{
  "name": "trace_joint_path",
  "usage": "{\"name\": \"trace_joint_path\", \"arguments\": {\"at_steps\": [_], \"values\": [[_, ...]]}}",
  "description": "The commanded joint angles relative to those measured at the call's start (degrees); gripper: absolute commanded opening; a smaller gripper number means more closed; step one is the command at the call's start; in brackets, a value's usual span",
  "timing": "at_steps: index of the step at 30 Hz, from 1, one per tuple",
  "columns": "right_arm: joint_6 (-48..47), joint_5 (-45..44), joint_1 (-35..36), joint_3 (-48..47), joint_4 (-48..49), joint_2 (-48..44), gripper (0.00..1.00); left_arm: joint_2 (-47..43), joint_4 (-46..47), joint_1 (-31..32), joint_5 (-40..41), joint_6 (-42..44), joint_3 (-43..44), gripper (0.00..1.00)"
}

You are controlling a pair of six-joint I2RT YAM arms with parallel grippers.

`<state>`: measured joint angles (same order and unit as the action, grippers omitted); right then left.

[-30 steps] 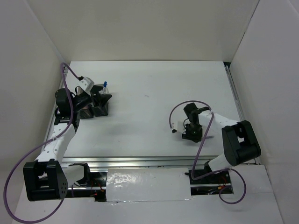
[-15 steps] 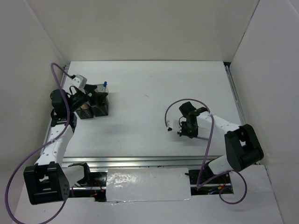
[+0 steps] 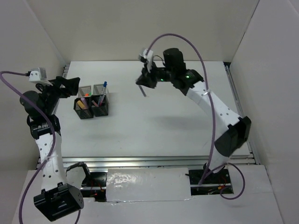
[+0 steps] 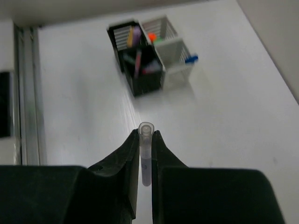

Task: Sort the stationery into containers
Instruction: Pick up the pen from the center of the board, then place the pen in the storage box.

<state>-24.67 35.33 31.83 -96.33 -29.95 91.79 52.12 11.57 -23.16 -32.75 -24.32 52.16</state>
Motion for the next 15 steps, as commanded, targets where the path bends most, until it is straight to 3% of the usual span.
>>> {"name": "trace_joint_path", "arguments": {"at_steps": [1,6,9,15], "values": [[22.8,2.8,4.5,-8.9,18.7,10.6,0.0,-1.1,-5.7,-3.5,4.0,-4.6,0.4,0.99],[31.3,-2.4,9.8,-28.3,24.8,27.9,0.0,-1.5,-7.5,-7.8,0.2,-6.7,-0.1,0.99],[34.1,-6.8,12.0,-32.2,31.5,33.3,0.0,-0.5,-8.1,-8.7,-0.6,-6.7,1.6,0.99],[32.4,-7.0,15.0,-35.7,35.6,39.5,0.0,4.2,-9.9,-13.3,-12.8,-5.6,6.6,0.99]]}}
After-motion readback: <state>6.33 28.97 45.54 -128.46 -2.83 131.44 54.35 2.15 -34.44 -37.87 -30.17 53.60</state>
